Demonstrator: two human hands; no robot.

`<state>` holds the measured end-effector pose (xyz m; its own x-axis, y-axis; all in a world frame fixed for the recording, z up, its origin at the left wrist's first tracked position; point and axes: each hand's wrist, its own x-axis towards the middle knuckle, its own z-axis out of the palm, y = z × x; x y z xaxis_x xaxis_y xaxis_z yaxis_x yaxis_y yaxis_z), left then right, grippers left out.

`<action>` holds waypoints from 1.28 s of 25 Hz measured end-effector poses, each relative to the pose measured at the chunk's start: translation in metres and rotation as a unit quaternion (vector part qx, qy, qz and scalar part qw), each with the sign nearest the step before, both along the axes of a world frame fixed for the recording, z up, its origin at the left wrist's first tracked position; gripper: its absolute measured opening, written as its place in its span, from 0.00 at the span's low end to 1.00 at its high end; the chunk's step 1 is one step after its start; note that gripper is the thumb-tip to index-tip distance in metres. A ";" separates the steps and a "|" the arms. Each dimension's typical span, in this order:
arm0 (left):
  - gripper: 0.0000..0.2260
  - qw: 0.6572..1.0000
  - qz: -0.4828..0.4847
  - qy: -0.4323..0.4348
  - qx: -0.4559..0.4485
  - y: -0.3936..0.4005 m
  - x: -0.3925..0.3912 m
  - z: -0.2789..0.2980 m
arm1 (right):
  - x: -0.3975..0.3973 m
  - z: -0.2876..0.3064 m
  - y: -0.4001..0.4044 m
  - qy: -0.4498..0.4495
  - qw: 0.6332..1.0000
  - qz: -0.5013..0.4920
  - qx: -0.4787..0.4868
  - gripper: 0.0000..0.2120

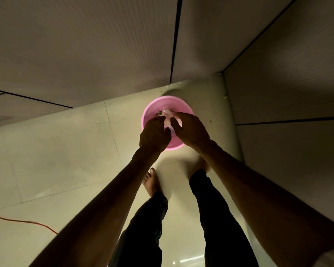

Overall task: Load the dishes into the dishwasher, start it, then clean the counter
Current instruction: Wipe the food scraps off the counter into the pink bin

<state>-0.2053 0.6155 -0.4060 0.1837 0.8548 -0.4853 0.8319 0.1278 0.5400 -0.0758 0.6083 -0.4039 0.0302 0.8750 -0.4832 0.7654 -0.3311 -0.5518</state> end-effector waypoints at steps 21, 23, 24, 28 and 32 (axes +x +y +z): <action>0.20 0.977 -0.145 -0.072 0.135 0.023 0.088 0.307 | 0.073 0.317 -0.029 -0.044 0.972 -0.157 0.171 0.21; 0.20 0.972 -0.156 -0.086 0.155 0.030 0.109 0.335 | 0.091 0.335 -0.027 -0.059 0.965 -0.173 0.190 0.26; 0.20 0.970 -0.162 -0.091 0.159 0.032 0.119 0.350 | 0.101 0.346 -0.026 -0.065 0.962 -0.180 0.197 0.29; 0.17 0.954 -0.189 -0.123 0.196 0.037 0.160 0.400 | 0.143 0.391 -0.026 -0.097 0.948 -0.196 0.231 0.28; 0.17 0.935 -0.228 -0.155 0.225 0.049 0.206 0.428 | 0.191 0.426 -0.025 -0.120 0.927 -0.223 0.276 0.23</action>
<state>0.0010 0.6648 0.0225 0.6512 0.7578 0.0412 0.5394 -0.5004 0.6772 0.1154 0.5837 0.0222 0.4971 0.8617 0.1022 0.7429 -0.3617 -0.5633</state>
